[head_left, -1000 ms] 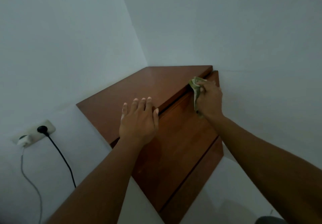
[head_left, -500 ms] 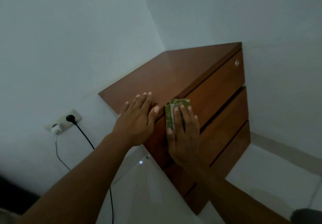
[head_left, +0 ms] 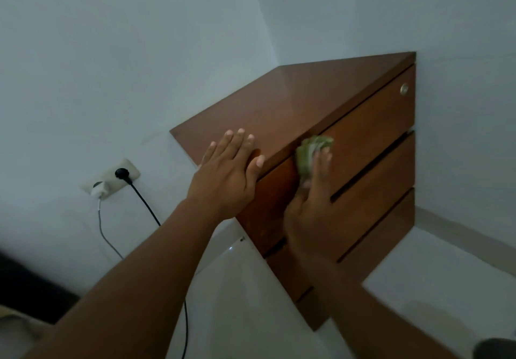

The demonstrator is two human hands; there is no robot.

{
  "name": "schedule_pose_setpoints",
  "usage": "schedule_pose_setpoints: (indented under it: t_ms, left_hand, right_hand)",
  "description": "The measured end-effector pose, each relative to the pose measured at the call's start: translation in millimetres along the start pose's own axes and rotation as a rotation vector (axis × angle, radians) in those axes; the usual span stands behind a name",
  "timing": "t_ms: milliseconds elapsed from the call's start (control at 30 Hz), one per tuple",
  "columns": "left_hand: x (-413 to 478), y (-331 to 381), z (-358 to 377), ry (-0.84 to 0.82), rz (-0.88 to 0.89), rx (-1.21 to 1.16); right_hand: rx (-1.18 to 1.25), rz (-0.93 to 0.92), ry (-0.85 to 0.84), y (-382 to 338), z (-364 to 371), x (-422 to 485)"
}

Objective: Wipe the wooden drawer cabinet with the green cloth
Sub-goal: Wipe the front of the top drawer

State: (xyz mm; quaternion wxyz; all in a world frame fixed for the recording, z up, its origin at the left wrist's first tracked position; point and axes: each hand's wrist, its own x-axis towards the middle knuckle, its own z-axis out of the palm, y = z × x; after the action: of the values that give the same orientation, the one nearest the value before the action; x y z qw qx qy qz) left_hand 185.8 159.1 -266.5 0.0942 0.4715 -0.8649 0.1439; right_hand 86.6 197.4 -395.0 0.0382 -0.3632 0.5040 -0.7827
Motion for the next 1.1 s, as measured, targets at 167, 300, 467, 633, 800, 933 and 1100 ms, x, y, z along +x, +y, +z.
schedule_pose_setpoints:
  t_ms: [167, 300, 467, 633, 800, 933, 1100]
  left_hand:
    - [-0.4, -0.9, 0.5, -0.011, -0.010, -0.008]
    - [0.0, -1.2, 0.7, -0.014, 0.002, -0.044]
    - [-1.1, 0.1, 0.8, -0.012, -0.015, -0.078]
    - [-1.4, -1.9, 2.0, -0.003, -0.015, -0.075]
    - [0.0, -4.7, 3.8, 0.015, -0.018, -0.080]
    - [2.1, -3.4, 0.4, -0.011, 0.040, -0.012]
    - [18.1, -2.5, -11.0, -0.149, 0.187, 0.144]
  right_hand:
    - [-0.115, -0.279, -0.330, 10.7, 11.2, -79.8]
    - [-0.310, -0.512, -0.429, 44.4, -0.4, -47.4]
    - [-0.254, -0.210, -0.208, 39.6, 13.9, -7.2]
    - [-0.128, 0.121, 0.103, 24.5, 14.0, 6.8]
    - [-0.149, -0.179, -0.253, -2.5, 19.5, -83.7]
    - [-0.336, -0.322, -0.318, 30.8, 23.7, -70.8]
    - [-0.327, -0.164, -0.195, 46.3, 5.7, 16.1]
